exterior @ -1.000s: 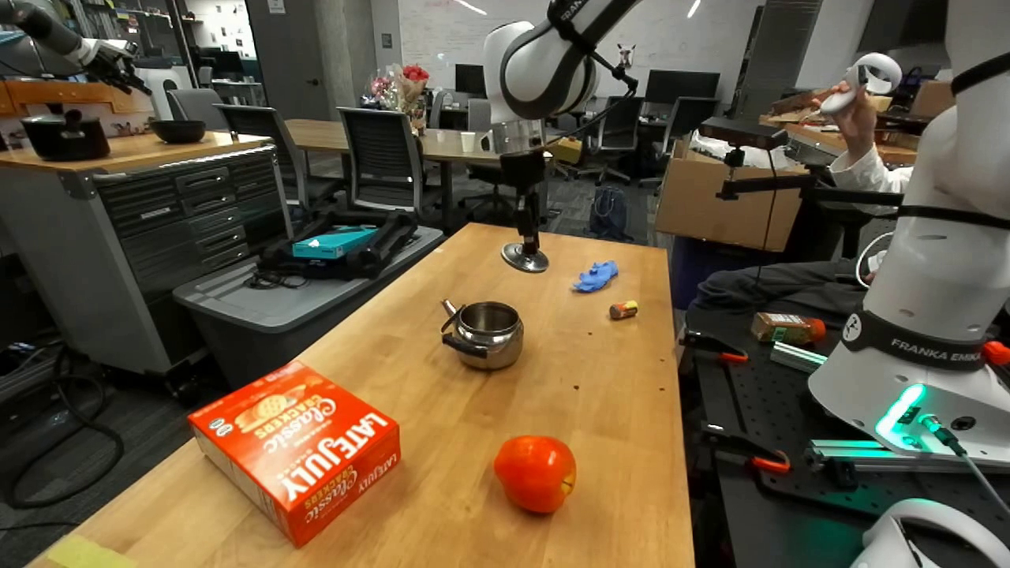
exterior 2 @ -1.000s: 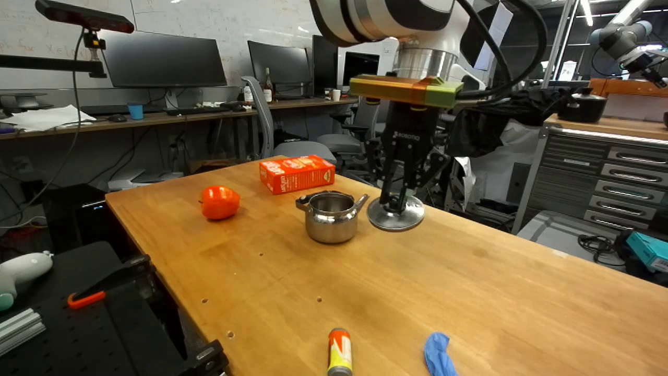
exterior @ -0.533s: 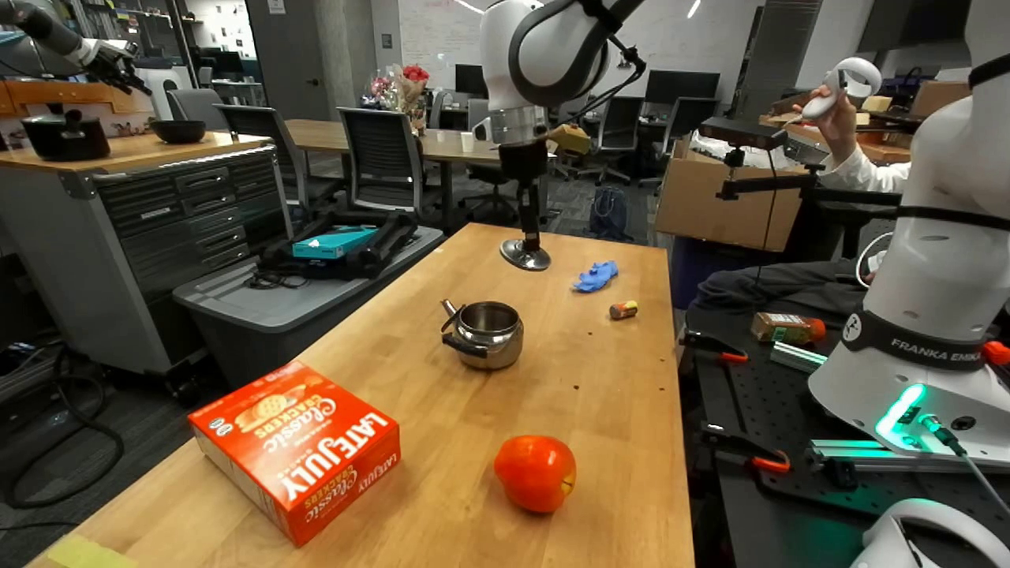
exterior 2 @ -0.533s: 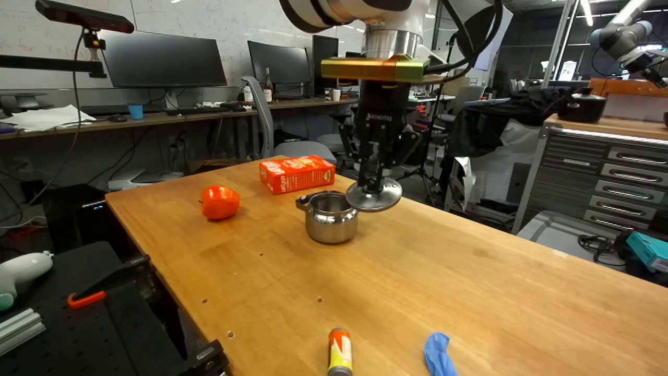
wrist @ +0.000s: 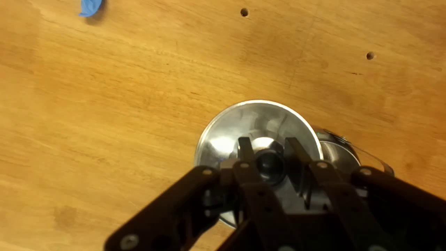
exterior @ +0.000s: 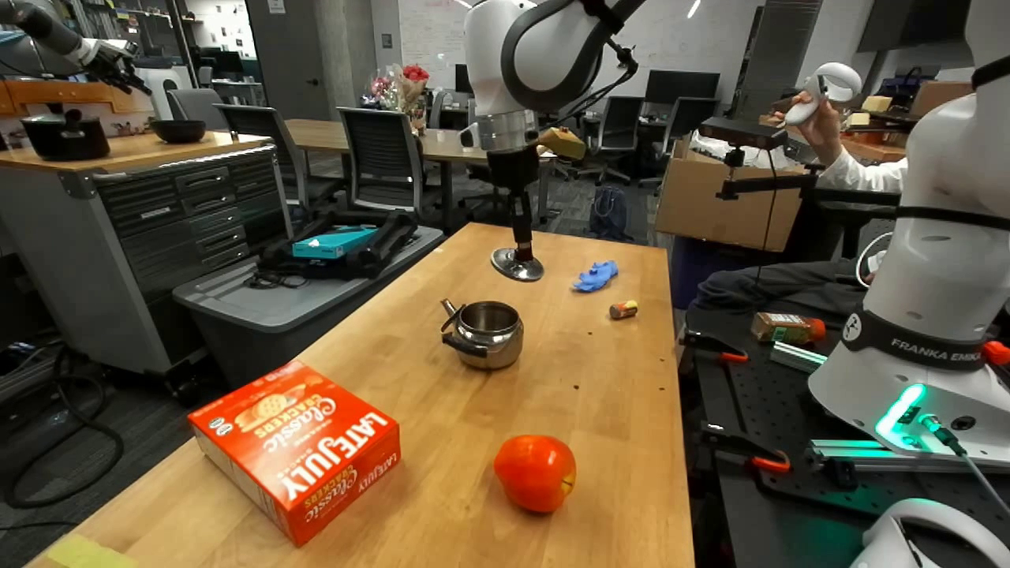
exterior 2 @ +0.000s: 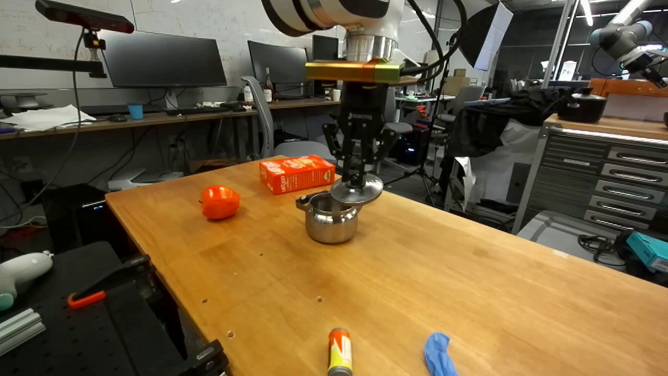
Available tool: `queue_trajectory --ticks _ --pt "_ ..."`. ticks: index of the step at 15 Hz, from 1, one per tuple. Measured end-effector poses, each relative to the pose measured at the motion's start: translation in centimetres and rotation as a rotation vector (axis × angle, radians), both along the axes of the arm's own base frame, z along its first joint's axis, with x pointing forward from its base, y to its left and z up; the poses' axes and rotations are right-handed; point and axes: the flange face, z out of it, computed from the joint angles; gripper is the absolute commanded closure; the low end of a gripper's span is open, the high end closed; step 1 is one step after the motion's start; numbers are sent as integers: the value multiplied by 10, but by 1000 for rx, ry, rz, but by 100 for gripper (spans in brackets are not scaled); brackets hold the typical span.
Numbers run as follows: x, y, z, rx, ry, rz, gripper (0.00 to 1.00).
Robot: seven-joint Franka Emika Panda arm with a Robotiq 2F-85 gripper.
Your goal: Put the silver lid on the kettle
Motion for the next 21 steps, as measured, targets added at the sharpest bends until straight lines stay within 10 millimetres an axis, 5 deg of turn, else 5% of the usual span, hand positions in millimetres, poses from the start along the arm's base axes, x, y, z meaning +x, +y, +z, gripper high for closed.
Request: queue_trajectory --ticks 21 --pt "30 67 -29 -26 97 94 86"
